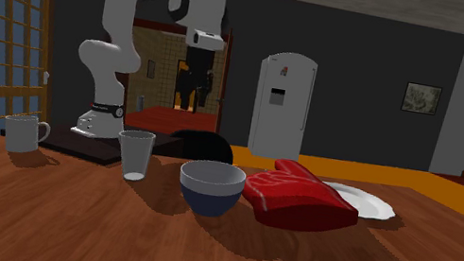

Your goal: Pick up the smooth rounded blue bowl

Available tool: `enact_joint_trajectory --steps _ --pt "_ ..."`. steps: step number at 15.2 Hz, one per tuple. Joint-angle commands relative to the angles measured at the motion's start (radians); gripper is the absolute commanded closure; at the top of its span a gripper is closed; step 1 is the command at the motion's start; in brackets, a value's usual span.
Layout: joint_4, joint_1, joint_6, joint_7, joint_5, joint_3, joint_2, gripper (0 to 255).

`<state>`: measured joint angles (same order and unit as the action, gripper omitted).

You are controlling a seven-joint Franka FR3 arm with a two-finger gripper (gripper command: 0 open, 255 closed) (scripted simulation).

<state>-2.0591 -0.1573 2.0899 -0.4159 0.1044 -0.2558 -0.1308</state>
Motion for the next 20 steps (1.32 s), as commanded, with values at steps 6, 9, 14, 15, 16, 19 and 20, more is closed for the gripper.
enact_joint_trajectory --steps 6,9,14,15,16,19,20 --pt "0.252 -0.071 0.003 -0.101 0.071 -0.01 -0.272 0" --pt "0.385 -0.109 -0.015 -0.131 0.095 -0.005 -0.391 0" --pt "0.655 -0.179 -0.076 -0.161 0.124 0.008 -0.605 0" --pt "0.72 -0.194 -0.094 -0.164 0.129 0.011 -0.652 0" --pt "0.79 -0.21 -0.114 -0.166 0.132 0.014 -0.701 0" --pt "0.9 -0.234 -0.141 -0.167 0.137 0.021 -0.783 0" --pt "0.898 -0.235 -0.133 -0.167 0.138 0.022 -0.79 0"
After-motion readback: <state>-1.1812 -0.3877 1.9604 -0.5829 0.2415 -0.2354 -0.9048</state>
